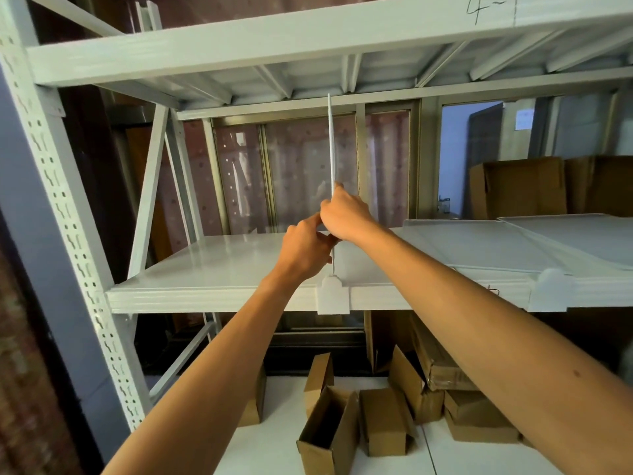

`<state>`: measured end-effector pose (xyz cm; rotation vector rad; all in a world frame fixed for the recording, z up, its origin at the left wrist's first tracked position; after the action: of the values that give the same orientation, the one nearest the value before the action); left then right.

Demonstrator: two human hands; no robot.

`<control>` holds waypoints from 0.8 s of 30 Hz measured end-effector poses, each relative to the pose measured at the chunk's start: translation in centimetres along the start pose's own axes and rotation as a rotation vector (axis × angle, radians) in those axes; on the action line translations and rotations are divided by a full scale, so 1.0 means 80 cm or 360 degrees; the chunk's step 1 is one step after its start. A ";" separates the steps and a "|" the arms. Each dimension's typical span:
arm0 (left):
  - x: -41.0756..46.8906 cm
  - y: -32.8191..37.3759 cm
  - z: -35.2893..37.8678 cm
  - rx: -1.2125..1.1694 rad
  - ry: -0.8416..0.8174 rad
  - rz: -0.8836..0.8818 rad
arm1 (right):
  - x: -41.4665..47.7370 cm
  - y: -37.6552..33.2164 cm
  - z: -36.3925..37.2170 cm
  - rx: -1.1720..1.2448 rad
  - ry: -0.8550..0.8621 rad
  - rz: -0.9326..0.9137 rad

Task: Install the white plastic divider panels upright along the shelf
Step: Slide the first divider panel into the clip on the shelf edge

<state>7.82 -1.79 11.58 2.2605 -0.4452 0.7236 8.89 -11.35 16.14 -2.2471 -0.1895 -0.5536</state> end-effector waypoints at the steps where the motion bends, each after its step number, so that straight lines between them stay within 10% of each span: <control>1: 0.001 0.000 0.000 -0.0004 -0.0003 -0.0004 | 0.001 0.000 0.000 -0.0001 -0.0005 -0.0005; 24: -0.005 0.000 -0.005 0.0042 -0.0038 -0.0002 | -0.002 -0.003 -0.001 -0.0013 -0.0030 -0.0045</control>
<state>7.36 -1.44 11.53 2.2961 -0.4477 0.7067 8.62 -11.25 16.27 -2.2611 -0.2292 -0.5491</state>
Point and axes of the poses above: each hand's wrist, its own x-axis towards the middle knuckle, its own z-axis out of the palm, y = z × x, the point moved 3 cm from there along x, towards the middle knuckle, and after that the axes turned 6 degrees about x, right-handed, at the moved point
